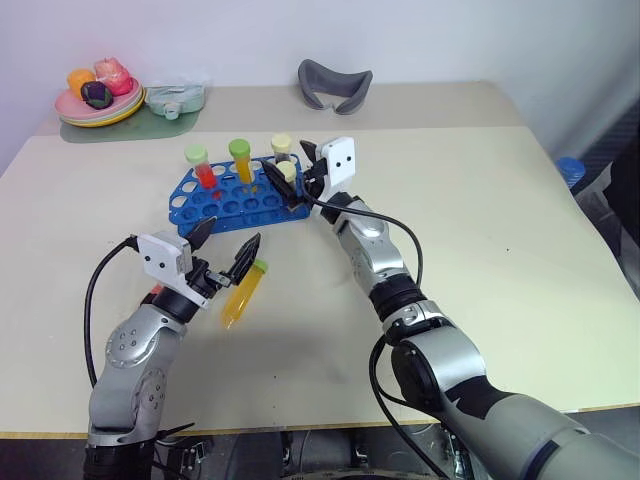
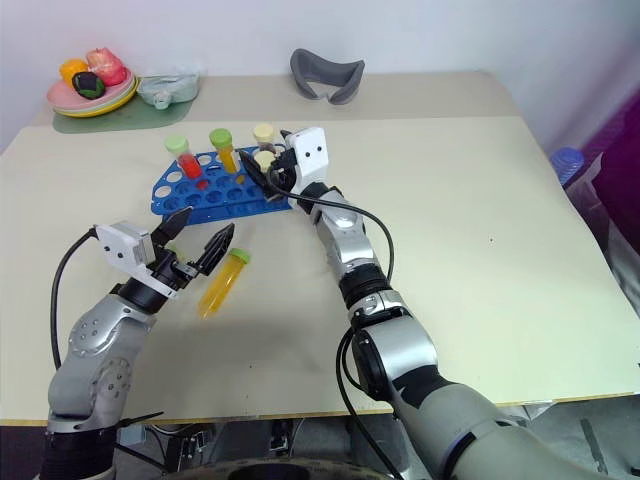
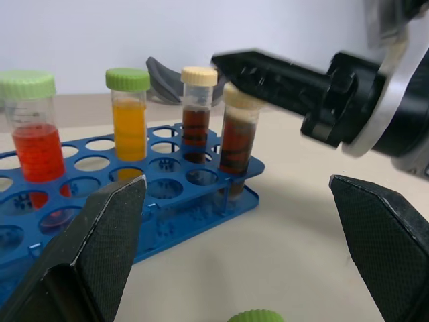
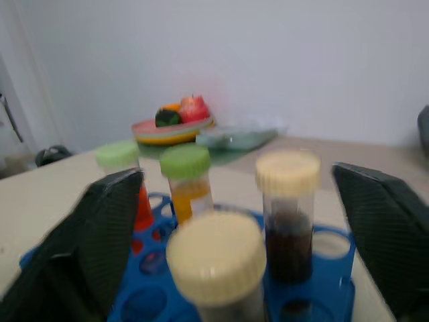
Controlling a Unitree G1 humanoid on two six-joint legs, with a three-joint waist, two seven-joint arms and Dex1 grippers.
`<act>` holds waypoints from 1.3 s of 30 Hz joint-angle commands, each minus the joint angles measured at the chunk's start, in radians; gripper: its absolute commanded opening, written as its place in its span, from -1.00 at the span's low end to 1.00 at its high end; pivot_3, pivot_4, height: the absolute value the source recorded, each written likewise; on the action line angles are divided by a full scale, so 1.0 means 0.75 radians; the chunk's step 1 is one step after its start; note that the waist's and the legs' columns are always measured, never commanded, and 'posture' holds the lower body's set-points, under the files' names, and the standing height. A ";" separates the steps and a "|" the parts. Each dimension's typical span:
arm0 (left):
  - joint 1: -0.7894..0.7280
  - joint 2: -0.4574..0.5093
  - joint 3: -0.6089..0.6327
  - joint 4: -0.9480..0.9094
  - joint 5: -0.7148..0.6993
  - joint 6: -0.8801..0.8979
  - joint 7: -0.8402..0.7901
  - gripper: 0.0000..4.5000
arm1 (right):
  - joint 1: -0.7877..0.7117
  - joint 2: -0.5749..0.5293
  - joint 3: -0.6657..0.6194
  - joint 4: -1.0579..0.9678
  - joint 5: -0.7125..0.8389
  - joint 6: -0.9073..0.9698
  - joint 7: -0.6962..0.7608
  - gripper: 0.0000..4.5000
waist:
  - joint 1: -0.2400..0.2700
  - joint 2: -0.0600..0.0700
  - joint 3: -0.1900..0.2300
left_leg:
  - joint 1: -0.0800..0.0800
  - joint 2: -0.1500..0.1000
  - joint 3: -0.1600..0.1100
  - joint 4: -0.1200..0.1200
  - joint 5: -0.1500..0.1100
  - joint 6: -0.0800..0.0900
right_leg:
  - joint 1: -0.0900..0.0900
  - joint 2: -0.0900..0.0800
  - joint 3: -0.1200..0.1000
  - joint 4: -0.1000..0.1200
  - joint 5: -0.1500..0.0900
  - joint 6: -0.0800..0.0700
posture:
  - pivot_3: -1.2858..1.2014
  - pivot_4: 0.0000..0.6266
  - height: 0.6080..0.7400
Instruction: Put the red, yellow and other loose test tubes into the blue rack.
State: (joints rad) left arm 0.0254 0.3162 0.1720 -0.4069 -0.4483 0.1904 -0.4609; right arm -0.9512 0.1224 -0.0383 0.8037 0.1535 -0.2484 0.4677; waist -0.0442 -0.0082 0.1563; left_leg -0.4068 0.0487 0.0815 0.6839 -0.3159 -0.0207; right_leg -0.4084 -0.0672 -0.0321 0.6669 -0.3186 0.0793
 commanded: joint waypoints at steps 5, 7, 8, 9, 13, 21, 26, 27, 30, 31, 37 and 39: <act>0.019 0.053 0.036 -0.108 -0.013 0.023 0.005 1.00 | 0.150 -0.219 -0.025 -0.645 0.160 0.294 0.125 0.99 | 0.008 0.000 0.000 | 0.000 0.000 -0.001 0.000 0.000 0.000 | 0.001 -0.001 0.000 0.000 0.000 0.000 | 0.03 -0.52 0.92; 0.027 0.095 0.054 -0.149 -0.033 0.083 0.014 1.00 | 0.242 -0.366 -0.028 -0.857 0.223 0.495 0.201 0.99 | 0.016 0.000 0.000 | 0.000 0.000 -0.002 0.000 0.000 0.001 | 0.002 -0.001 0.000 0.000 0.000 0.000 | 0.03 -0.52 0.92; 0.028 0.115 0.059 -0.159 -0.039 0.109 0.016 1.00 | 0.289 -0.439 -0.019 -0.943 0.251 0.580 0.246 0.99 | 0.021 0.000 0.000 | 0.000 -0.001 -0.002 0.000 0.000 0.001 | 0.002 -0.002 0.000 0.000 0.000 0.000 | 0.03 -0.52 0.92; 0.028 0.133 0.061 -0.165 -0.040 0.129 0.017 1.00 | 0.336 -0.511 -0.009 -1.023 0.280 0.657 0.293 0.99 | 0.025 0.000 0.000 | 0.000 -0.001 -0.002 0.000 -0.001 0.001 | 0.002 -0.003 0.000 0.000 0.000 0.000 | 0.03 -0.52 0.92; 0.003 0.203 0.046 -0.190 -0.051 0.251 0.019 1.00 | 0.581 -0.833 0.009 -1.334 0.411 0.911 0.521 0.99 | 0.034 0.000 0.000 | 0.002 0.000 -0.001 0.000 -0.001 0.001 | 0.002 0.000 0.001 0.000 0.000 0.000 | 0.03 -0.52 0.92; -0.273 0.372 -0.075 -0.308 -0.037 0.752 0.138 1.00 | 0.805 -1.055 -0.022 -1.517 0.467 1.020 0.615 0.99 | 0.045 -0.001 0.000 | 0.005 0.000 -0.003 0.001 -0.005 0.008 | 0.007 0.001 0.002 0.000 0.000 -0.001 | 0.03 -0.52 0.92; -0.507 0.340 -0.158 -0.324 -0.066 1.292 0.299 1.00 | 0.783 -1.057 -0.011 -1.493 0.461 1.012 0.619 0.99 | 0.044 -0.001 0.000 | 0.005 -0.001 -0.003 0.002 -0.001 0.002 | 0.007 0.004 0.002 0.000 0.000 0.000 | 0.03 -0.52 0.92; -0.548 0.322 -0.169 -0.338 -0.077 1.397 0.322 1.00 | 0.779 -1.055 -0.005 -1.485 0.456 1.007 0.620 0.99 | 0.044 -0.002 0.001 | 0.005 -0.001 -0.003 0.002 -0.001 0.002 | 0.007 0.004 0.002 0.000 0.000 0.000 | 0.03 -0.52 0.92; -0.723 0.284 -0.227 -0.355 -0.078 1.816 0.374 1.00 | 0.773 -1.051 0.013 -1.469 0.449 0.996 0.628 0.99 | 0.045 -0.004 0.002 | 0.005 -0.001 -0.004 0.002 0.000 0.001 | 0.007 0.005 0.002 0.000 0.000 0.000 | 0.03 -0.52 0.92; -0.781 0.330 -0.291 -0.352 -0.091 1.877 0.373 1.00 | 0.772 -1.049 0.019 -1.465 0.446 0.994 0.630 0.99 | 0.045 -0.005 0.002 | 0.005 -0.001 -0.004 0.002 0.000 0.001 | 0.007 0.006 0.002 0.000 0.000 0.000 | 0.03 -0.52 0.92; -1.010 0.584 -0.553 -0.170 -0.418 1.899 0.476 1.00 | 0.774 -1.048 0.043 -1.448 0.437 0.979 0.657 0.99 | 0.045 -0.006 0.003 | 0.005 0.000 -0.005 0.002 0.001 -0.001 | 0.007 0.004 0.003 0.000 0.000 -0.001 | 0.03 -0.52 0.92; -1.034 0.598 -0.569 -0.093 -0.581 1.899 0.555 1.00 | 0.775 -1.050 0.046 -1.447 0.435 0.979 0.664 0.99 | 0.045 -0.006 0.003 | 0.005 -0.001 -0.005 0.002 0.001 -0.001 | 0.007 0.004 0.003 0.000 0.000 -0.001 | 0.03 -0.52 0.92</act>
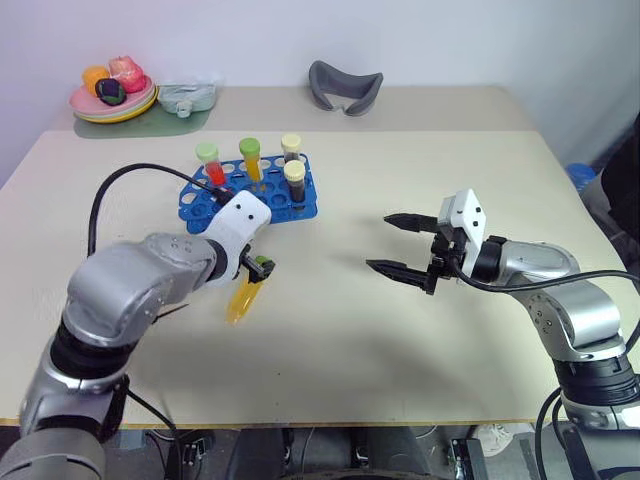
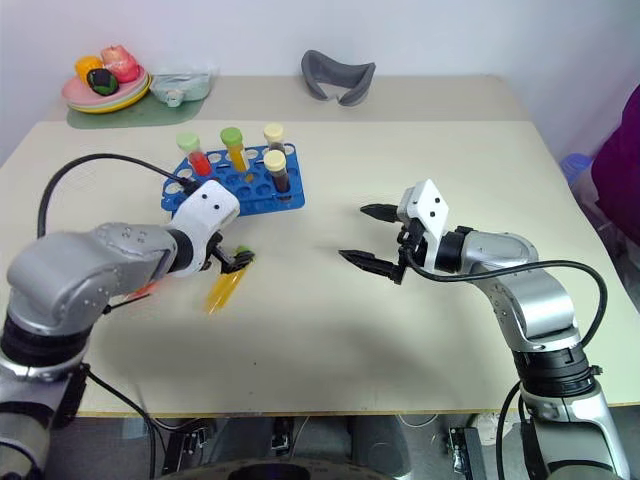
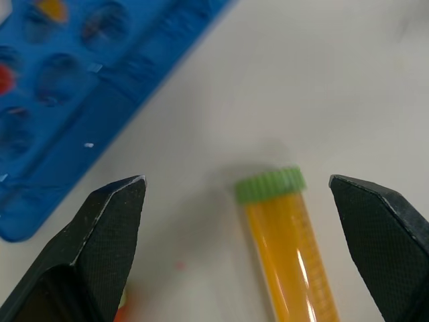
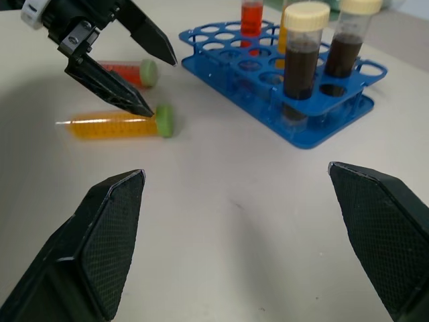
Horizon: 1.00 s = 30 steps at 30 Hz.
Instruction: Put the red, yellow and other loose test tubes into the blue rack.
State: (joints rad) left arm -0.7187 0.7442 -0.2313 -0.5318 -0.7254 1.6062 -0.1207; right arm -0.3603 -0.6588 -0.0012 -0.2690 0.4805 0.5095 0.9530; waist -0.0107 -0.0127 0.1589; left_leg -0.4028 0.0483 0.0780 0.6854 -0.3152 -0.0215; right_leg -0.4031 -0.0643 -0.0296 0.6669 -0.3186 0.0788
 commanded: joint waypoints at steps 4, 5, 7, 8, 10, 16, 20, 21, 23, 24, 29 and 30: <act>-0.063 0.034 -0.082 0.203 -0.496 0.011 0.343 1.00 | 0.003 -0.032 -0.003 -0.028 0.007 -0.026 0.062 0.99 | 0.001 0.000 0.000 | 0.000 0.000 0.000 0.001 0.000 0.000 | 0.000 -0.001 0.000 0.000 0.000 0.000 | 0.03 -0.52 0.92; -0.073 0.040 -0.092 0.226 -0.553 0.011 0.406 1.00 | 0.008 -0.034 0.000 -0.032 0.005 -0.028 0.069 0.99 | 0.001 0.000 0.000 | 0.000 0.000 0.000 0.001 0.000 0.000 | 0.000 -0.001 0.000 0.000 0.000 0.000 | 0.03 -0.52 0.92; -0.094 0.026 -0.090 0.300 -0.667 0.011 0.521 1.00 | 0.019 -0.033 0.005 -0.038 -0.003 -0.038 0.074 0.99 | 0.002 0.000 0.000 | 0.000 0.000 -0.001 0.001 0.000 0.000 | 0.000 -0.002 0.000 0.000 0.000 0.000 | 0.03 -0.52 0.92; -0.106 0.016 -0.086 0.339 -0.722 0.011 0.577 1.00 | 0.023 -0.030 0.006 -0.040 -0.006 -0.041 0.073 0.99 | 0.002 0.000 0.000 | 0.000 0.000 -0.001 0.001 0.000 0.000 | 0.000 -0.002 0.000 0.000 0.000 0.000 | 0.03 -0.52 0.92; -0.129 0.003 -0.085 0.398 -0.825 0.011 0.679 1.00 | 0.027 -0.026 0.010 -0.045 -0.006 -0.044 0.070 0.99 | 0.002 0.000 0.000 | 0.000 0.000 -0.001 0.002 0.000 0.000 | 0.000 -0.002 0.000 0.001 0.000 0.000 | 0.03 -0.52 0.92; -0.166 -0.058 -0.100 0.554 -1.059 0.011 1.036 1.00 | 0.042 -0.014 0.017 -0.060 0.002 -0.050 0.055 0.99 | 0.001 0.000 0.000 | 0.000 0.000 -0.001 0.002 0.000 -0.001 | 0.000 -0.001 0.000 0.001 0.000 0.000 | 0.03 -0.52 0.92; -0.166 -0.089 -0.155 0.622 -1.252 -0.038 1.311 1.00 | 0.054 -0.011 0.016 -0.068 0.007 -0.049 0.045 0.99 | 0.005 0.000 0.000 | 0.000 -0.001 -0.002 0.005 0.000 -0.001 | 0.001 -0.002 0.000 0.002 0.000 0.000 | 0.03 -0.52 0.92; -0.169 -0.073 -0.189 0.626 -1.321 -0.071 1.371 1.00 | 0.053 -0.011 0.017 -0.069 0.007 -0.047 0.044 0.99 | 0.005 0.000 0.000 | 0.000 -0.001 -0.002 0.005 0.000 -0.001 | 0.001 -0.002 0.000 0.002 0.000 0.000 | 0.03 -0.52 0.92; -0.173 -0.034 -0.277 0.627 -1.501 -0.184 1.504 1.00 | 0.052 -0.010 0.018 -0.066 0.006 -0.048 0.042 0.99 | 0.004 0.000 0.000 | 0.003 0.000 -0.002 0.006 0.000 -0.001 | 0.004 -0.003 0.000 0.002 0.000 0.000 | 0.03 -0.52 0.92; -0.178 -0.011 -0.321 0.624 -1.582 -0.241 1.567 1.00 | 0.051 -0.010 0.019 -0.064 0.005 -0.048 0.041 0.99 | 0.003 0.000 0.000 | 0.006 0.000 -0.003 0.005 0.000 -0.001 | 0.008 -0.003 0.000 0.002 0.000 0.000 | 0.03 -0.52 0.92; -0.166 0.026 -0.384 0.619 -1.662 -0.372 1.662 1.00 | 0.045 -0.005 0.022 -0.062 0.004 -0.047 0.033 0.99 | 0.005 0.000 0.000 | 0.016 -0.001 -0.002 0.002 0.000 -0.001 | 0.017 -0.003 -0.001 -0.001 0.000 0.000 | 0.03 -0.52 0.92; -0.168 0.031 -0.385 0.623 -1.662 -0.381 1.666 1.00 | 0.042 -0.002 0.024 -0.059 0.003 -0.048 0.031 0.99 | 0.005 0.000 0.000 | 0.016 -0.001 -0.002 0.002 0.000 -0.001 | 0.017 -0.002 -0.001 -0.001 0.000 0.000 | 0.03 -0.52 0.92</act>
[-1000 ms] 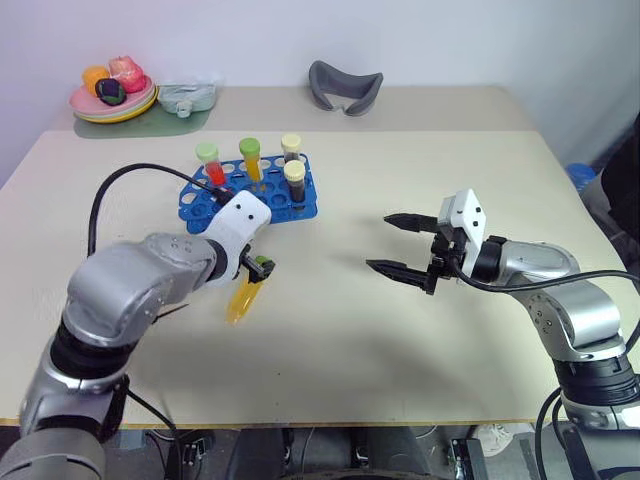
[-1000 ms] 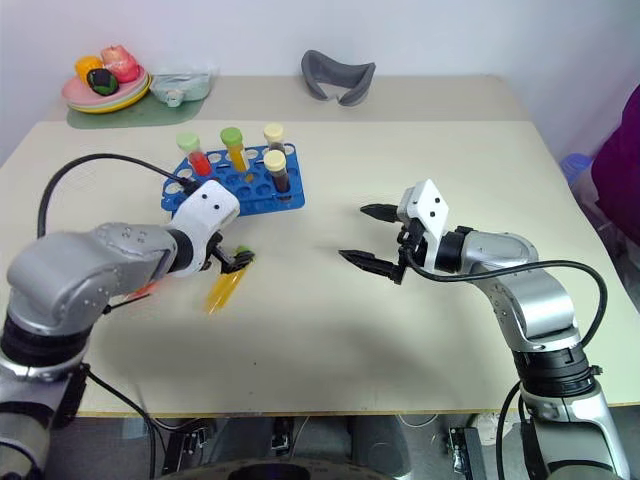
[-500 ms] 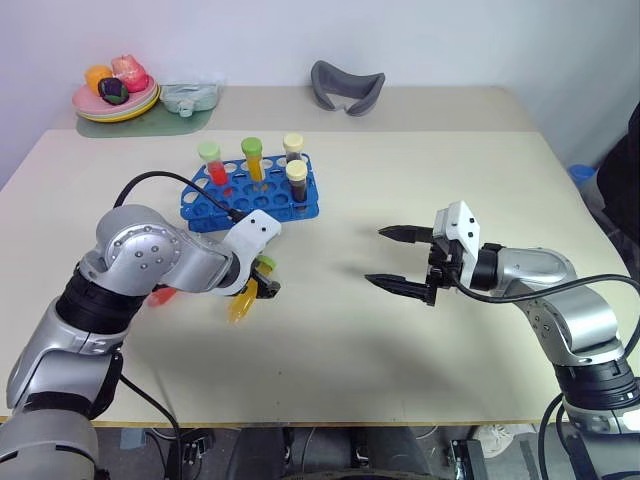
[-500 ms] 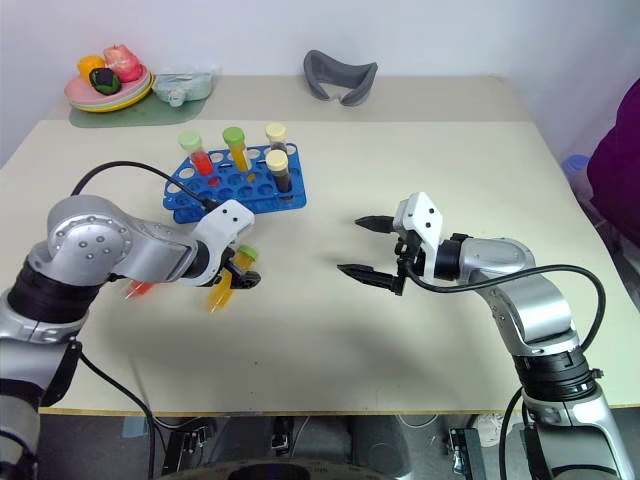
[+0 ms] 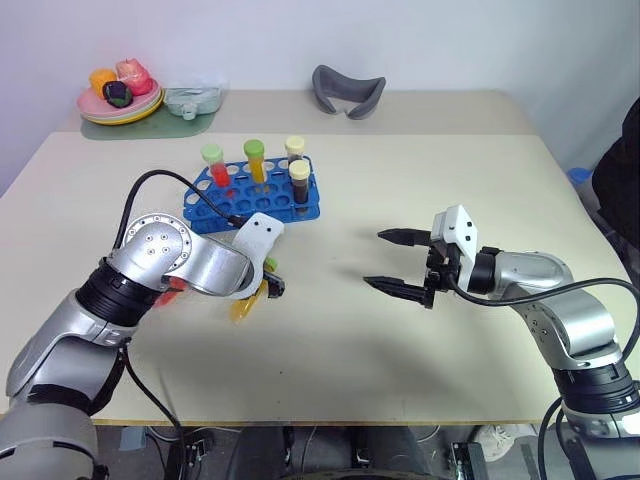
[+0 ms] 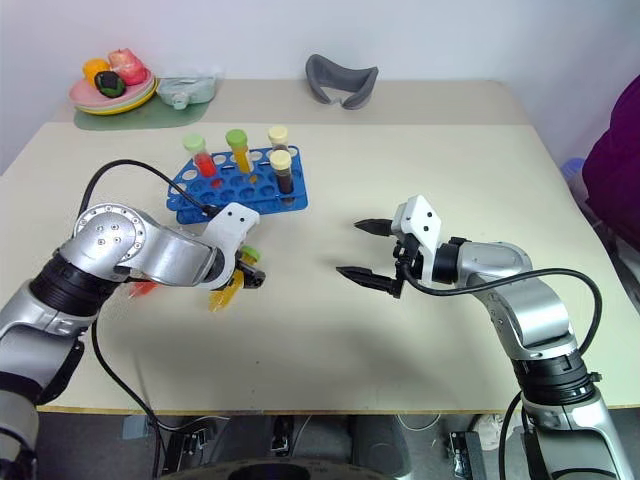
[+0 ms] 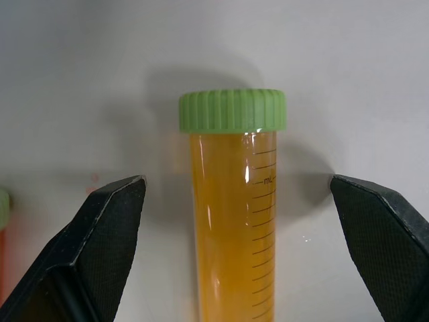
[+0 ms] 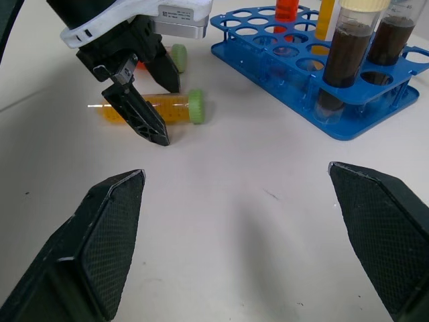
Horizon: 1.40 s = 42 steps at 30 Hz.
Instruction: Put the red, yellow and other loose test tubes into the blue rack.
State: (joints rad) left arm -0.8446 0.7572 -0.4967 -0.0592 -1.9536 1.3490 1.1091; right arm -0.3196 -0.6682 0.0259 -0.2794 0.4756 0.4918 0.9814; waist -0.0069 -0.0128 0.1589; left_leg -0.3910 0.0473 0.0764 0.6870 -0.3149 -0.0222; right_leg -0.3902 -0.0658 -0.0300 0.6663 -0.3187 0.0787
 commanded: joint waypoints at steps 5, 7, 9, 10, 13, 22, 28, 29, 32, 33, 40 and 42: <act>-0.009 0.027 -0.023 0.026 -0.025 -0.077 0.082 1.00 | -0.024 0.025 -0.002 -0.036 0.003 -0.033 -0.014 0.99 | 0.001 0.000 0.000 | 0.000 0.000 0.000 0.000 0.000 0.000 | 0.000 0.003 0.000 0.000 0.000 0.000 | 0.03 -0.52 0.92; -0.003 0.027 -0.016 0.040 -0.025 -0.090 0.102 1.00 | -0.027 0.029 0.001 -0.033 0.000 -0.036 -0.015 0.99 | 0.001 0.000 0.000 | 0.000 0.000 0.000 0.000 0.000 0.000 | 0.000 0.003 0.000 0.000 0.000 0.000 | 0.03 -0.52 0.92; -0.003 0.022 -0.015 0.044 -0.025 -0.096 0.109 1.00 | -0.030 0.032 0.003 -0.032 0.001 -0.037 -0.016 0.99 | 0.000 0.000 0.000 | 0.000 0.000 0.000 0.000 0.000 0.000 | 0.000 0.003 0.000 0.000 0.000 0.000 | 0.03 -0.52 0.92; -0.002 0.017 -0.013 0.046 -0.025 -0.100 0.112 1.00 | -0.032 0.033 0.004 -0.032 0.001 -0.037 -0.017 0.99 | 0.000 0.000 0.000 | 0.000 0.000 0.000 0.000 0.000 0.000 | 0.000 0.003 0.000 0.000 0.000 0.000 | 0.03 -0.52 0.92; 0.002 0.009 -0.008 0.051 -0.025 -0.110 0.120 0.63 | -0.035 0.037 0.007 -0.030 0.001 -0.038 -0.018 1.00 | -0.001 0.000 0.000 | 0.000 0.000 0.000 0.000 0.000 -0.001 | 0.000 0.003 0.000 0.000 0.000 0.000 | 0.03 -0.52 0.92; 0.018 -0.006 -0.002 0.052 -0.025 -0.118 0.138 -0.02 | -0.038 0.038 0.003 -0.030 0.003 -0.039 -0.028 1.00 | -0.001 0.000 0.000 | 0.001 0.000 0.000 0.000 0.000 -0.001 | 0.000 0.003 0.000 0.000 0.000 0.000 | 0.03 -0.52 0.92; 0.015 -0.008 0.000 0.052 -0.025 -0.123 0.156 -0.20 | -0.037 0.038 0.003 -0.031 0.006 -0.037 -0.032 1.00 | -0.002 0.000 0.000 | 0.001 0.000 0.000 0.000 0.000 -0.001 | 0.000 0.003 0.000 0.000 0.000 0.000 | 0.03 -0.52 0.92; 0.014 -0.008 0.000 0.052 -0.025 -0.123 0.159 -0.26 | -0.037 0.038 0.003 -0.030 0.007 -0.037 -0.032 1.00 | -0.002 0.000 0.000 | 0.001 0.000 0.000 0.000 0.000 -0.001 | 0.000 0.003 0.000 0.000 0.000 0.000 | 0.03 -0.52 0.92; 0.007 -0.002 -0.006 0.047 -0.025 -0.116 0.160 -0.64 | -0.038 0.040 0.005 -0.033 0.008 -0.035 -0.035 1.00 | -0.003 0.000 0.000 | 0.001 0.000 0.000 0.000 0.000 -0.001 | 0.000 0.003 0.000 0.000 0.000 0.000 | 0.03 -0.52 0.92; 0.006 -0.002 -0.006 0.045 -0.025 -0.115 0.161 -0.64 | -0.039 0.041 0.006 -0.033 0.007 -0.034 -0.036 1.00 | -0.003 0.000 0.000 | 0.001 0.000 0.000 -0.001 0.000 -0.001 | 0.000 0.003 0.000 0.000 0.000 0.000 | 0.03 -0.52 0.92; -0.029 0.027 -0.004 0.029 -0.025 -0.118 0.191 -0.64 | -0.043 0.042 0.008 -0.029 0.004 -0.036 -0.037 1.00 | -0.003 0.000 0.000 | 0.001 0.000 0.000 -0.001 0.000 -0.001 | 0.000 0.003 0.000 0.000 0.000 0.000 | 0.03 -0.52 0.92; -0.089 0.088 0.007 -0.053 0.012 -0.086 0.169 -0.64 | -0.046 0.041 0.007 -0.029 0.006 -0.034 -0.039 1.00 | -0.004 -0.001 0.001 | 0.001 0.000 0.000 -0.001 0.000 -0.001 | 0.000 0.003 0.000 0.000 0.000 0.000 | 0.03 -0.52 0.92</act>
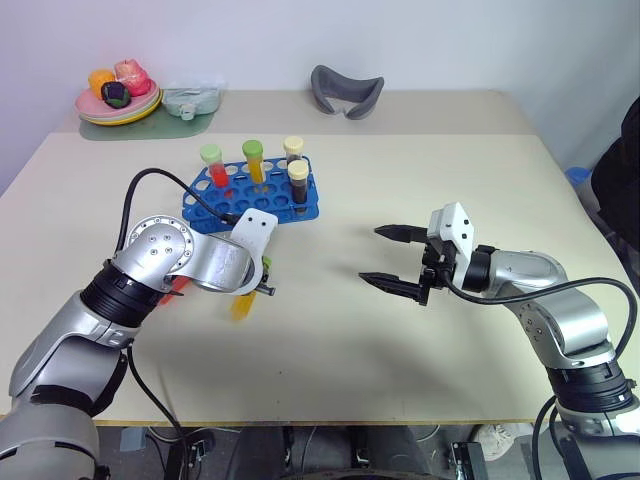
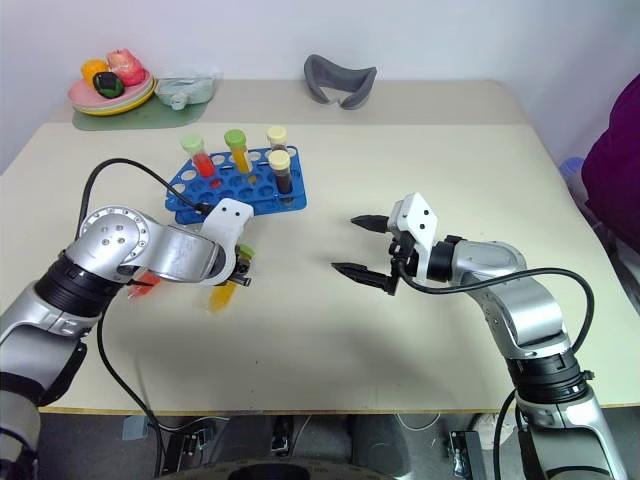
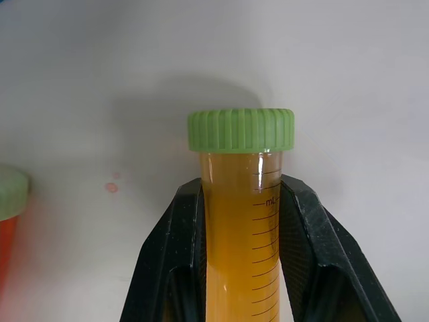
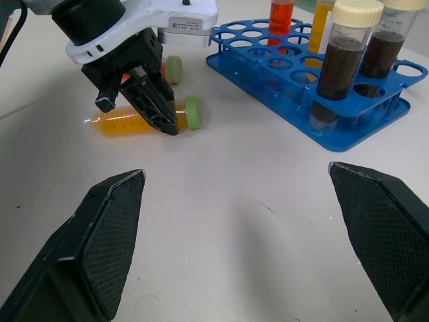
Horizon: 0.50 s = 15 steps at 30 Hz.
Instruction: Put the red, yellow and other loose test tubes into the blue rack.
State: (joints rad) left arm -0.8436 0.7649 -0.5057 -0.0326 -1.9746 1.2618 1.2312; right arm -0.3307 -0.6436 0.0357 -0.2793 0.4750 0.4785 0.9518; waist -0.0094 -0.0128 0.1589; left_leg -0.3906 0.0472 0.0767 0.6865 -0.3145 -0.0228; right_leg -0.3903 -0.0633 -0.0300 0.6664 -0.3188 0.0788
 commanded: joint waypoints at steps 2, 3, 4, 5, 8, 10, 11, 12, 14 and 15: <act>-0.120 0.140 0.074 -0.210 0.123 0.038 -0.041 -0.64 | -0.034 0.006 -0.010 -0.027 0.009 -0.012 0.000 1.00 | 0.000 -0.002 0.002 | -0.001 0.000 0.000 0.000 0.000 0.000 | -0.001 0.000 0.000 0.000 0.000 0.000 | 0.03 -0.52 0.92; -0.116 0.161 0.127 -0.290 0.182 0.024 -0.119 -0.64 | -0.035 0.004 -0.012 -0.026 0.011 -0.011 0.001 1.00 | 0.000 -0.002 0.002 | -0.001 0.000 0.000 -0.001 0.000 0.000 | -0.001 0.001 0.000 -0.001 0.000 0.000 | 0.03 -0.52 0.92; -0.105 0.176 0.188 -0.377 0.262 -0.007 -0.221 -0.64 | -0.038 0.002 -0.015 -0.023 0.013 -0.010 0.003 1.00 | 0.000 -0.002 0.002 | -0.001 0.000 0.001 -0.002 0.000 0.000 | -0.001 0.001 0.000 -0.001 0.000 0.000 | 0.03 -0.52 0.92; -0.077 0.191 0.263 -0.460 0.355 -0.058 -0.337 -0.64 | -0.041 0.001 -0.017 -0.020 0.015 -0.008 0.005 1.00 | 0.003 -0.002 0.002 | -0.001 0.000 0.001 -0.002 0.000 0.000 | -0.001 0.001 0.000 -0.002 0.000 0.000 | 0.03 -0.52 0.92; 0.089 0.222 0.501 -0.648 0.724 -0.335 -0.696 -0.64 | -0.064 0.009 -0.015 -0.006 0.024 -0.001 0.007 1.00 | 0.001 0.000 0.002 | -0.001 -0.001 0.002 -0.003 0.000 -0.001 | -0.001 0.002 -0.001 -0.003 0.000 0.000 | 0.03 -0.52 0.92; 0.199 0.234 0.562 -0.703 1.011 -0.502 -0.820 -0.64 | -0.085 0.023 -0.009 0.009 0.027 0.003 0.005 1.00 | -0.002 0.000 0.003 | 0.000 -0.002 0.004 -0.004 0.001 -0.002 | -0.002 0.003 -0.001 -0.003 0.000 0.000 | 0.03 -0.52 0.92; 0.253 0.223 0.566 -0.720 1.178 -0.611 -0.872 -0.64 | -0.094 0.030 -0.005 0.016 0.025 0.002 0.003 1.00 | -0.002 0.000 0.003 | 0.000 -0.003 0.003 -0.004 0.001 -0.003 | -0.001 0.004 -0.002 -0.003 0.000 0.000 | 0.03 -0.52 0.92; 0.308 0.207 0.560 -0.733 1.341 -0.717 -0.909 -0.64 | -0.102 0.039 -0.001 0.021 0.024 0.000 0.000 1.00 | -0.001 0.001 0.003 | 0.000 -0.003 0.004 -0.005 0.002 -0.003 | -0.002 0.005 -0.001 -0.003 0.000 0.000 | 0.03 -0.52 0.92; 0.386 0.143 0.515 -0.704 1.665 -0.923 -0.935 -0.64 | -0.121 0.062 0.000 0.032 0.024 0.001 -0.012 1.00 | 0.002 0.001 0.003 | 0.000 -0.004 0.004 -0.005 0.002 -0.003 | -0.002 0.005 -0.001 -0.003 0.000 0.000 | 0.03 -0.52 0.92; 0.404 0.075 0.506 -0.655 1.710 -0.961 -0.969 -0.64 | -0.132 0.077 -0.002 0.035 0.027 0.005 -0.023 1.00 | 0.009 0.001 0.003 | 0.000 -0.004 0.004 -0.005 0.002 -0.003 | -0.002 0.005 -0.001 -0.003 0.000 0.000 | 0.03 -0.52 0.92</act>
State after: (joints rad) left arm -0.5400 0.8465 -0.1276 -0.5296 -0.8149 0.6332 0.5340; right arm -0.4007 -0.5974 0.0389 -0.2374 0.4781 0.4857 0.9443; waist -0.0030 -0.0123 0.1611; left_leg -0.3908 0.0435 0.0802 0.6831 -0.3133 -0.0251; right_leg -0.3912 -0.0602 -0.0307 0.6641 -0.3189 0.0790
